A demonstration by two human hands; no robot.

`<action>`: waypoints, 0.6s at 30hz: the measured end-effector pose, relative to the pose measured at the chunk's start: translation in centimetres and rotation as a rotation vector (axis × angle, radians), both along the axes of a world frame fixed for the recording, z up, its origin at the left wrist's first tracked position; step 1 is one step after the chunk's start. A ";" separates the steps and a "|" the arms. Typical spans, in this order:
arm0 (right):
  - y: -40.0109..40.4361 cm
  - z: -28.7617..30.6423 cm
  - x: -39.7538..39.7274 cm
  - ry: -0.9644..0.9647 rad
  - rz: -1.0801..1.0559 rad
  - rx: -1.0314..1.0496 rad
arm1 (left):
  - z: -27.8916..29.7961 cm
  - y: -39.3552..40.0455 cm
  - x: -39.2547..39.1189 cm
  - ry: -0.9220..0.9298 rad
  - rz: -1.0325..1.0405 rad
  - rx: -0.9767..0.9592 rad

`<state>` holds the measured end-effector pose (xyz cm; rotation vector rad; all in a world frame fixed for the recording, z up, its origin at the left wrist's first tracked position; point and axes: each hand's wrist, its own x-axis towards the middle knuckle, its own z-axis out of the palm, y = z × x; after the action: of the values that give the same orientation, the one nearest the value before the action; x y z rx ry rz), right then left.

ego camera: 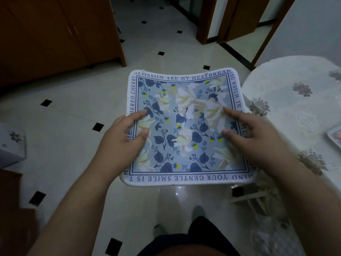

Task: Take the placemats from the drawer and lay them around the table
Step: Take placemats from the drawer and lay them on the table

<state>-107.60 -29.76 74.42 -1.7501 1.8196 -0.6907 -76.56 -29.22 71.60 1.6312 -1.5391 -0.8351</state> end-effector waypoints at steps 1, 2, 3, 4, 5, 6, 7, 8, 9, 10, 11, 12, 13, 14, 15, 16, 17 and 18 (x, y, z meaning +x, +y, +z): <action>-0.5 0.0 0.3 0.001 -0.004 0.001 | 0.0 -0.6 0.2 -0.012 -0.004 -0.003; -1.1 0.1 0.6 0.005 -0.003 0.001 | -0.1 -1.3 0.5 -0.027 -0.008 -0.002; -1.8 0.1 0.9 0.013 0.001 0.002 | -0.1 -1.9 0.7 -0.041 -0.012 0.002; -2.5 0.1 1.2 0.023 0.005 0.007 | -0.2 -2.7 0.9 -0.050 -0.014 0.004; -3.3 0.1 1.4 0.029 0.006 0.014 | -0.2 -3.4 1.0 -0.053 -0.013 0.004; -4.2 0.0 1.6 0.028 0.008 0.019 | -0.3 -4.2 1.1 -0.052 -0.007 0.004; -5.1 0.0 1.7 0.020 0.010 0.020 | -0.2 -5.1 1.1 -0.048 0.002 0.006; -6.2 -0.2 1.8 0.009 0.013 0.018 | -0.2 -6.0 1.2 -0.045 0.012 0.008; -7.3 -0.3 1.8 -0.003 0.018 0.010 | -0.1 -6.9 1.2 -0.043 0.022 0.012; -8.5 -0.5 1.8 -0.018 0.023 0.006 | 0.1 -7.9 1.1 -0.040 0.033 0.019; -9.7 -0.6 1.7 -0.033 0.025 0.004 | 0.3 -8.9 1.0 -0.034 0.041 0.023; -11.1 -0.6 1.6 -0.047 0.029 0.003 | 0.5 -10.0 1.0 -0.029 0.048 0.023; -12.4 -0.7 1.4 -0.056 0.034 0.000 | 0.8 -11.1 0.8 -0.031 0.053 0.017; -13.8 -0.7 1.2 -0.065 0.040 -0.010 | 1.0 -12.3 0.7 -0.038 0.059 0.009; -15.2 -0.7 1.0 -0.074 0.043 -0.021 | 1.3 -13.5 0.5 -0.044 0.065 0.003; -16.5 -0.6 0.8 -0.079 0.045 -0.029 | 1.6 -14.8 0.3 -0.050 0.070 -0.003; -17.9 -0.5 0.5 -0.080 0.047 -0.035 | 1.8 -16.1 0.0 -0.056 0.075 -0.008; -19.3 -0.4 0.1 -0.078 0.052 -0.036 | 2.0 -17.3 -0.4 -0.056 0.079 -0.010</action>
<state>-107.51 -49.05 74.03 -1.7620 1.7141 -0.7642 -76.93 -46.54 73.62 1.7094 -1.5041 -0.7449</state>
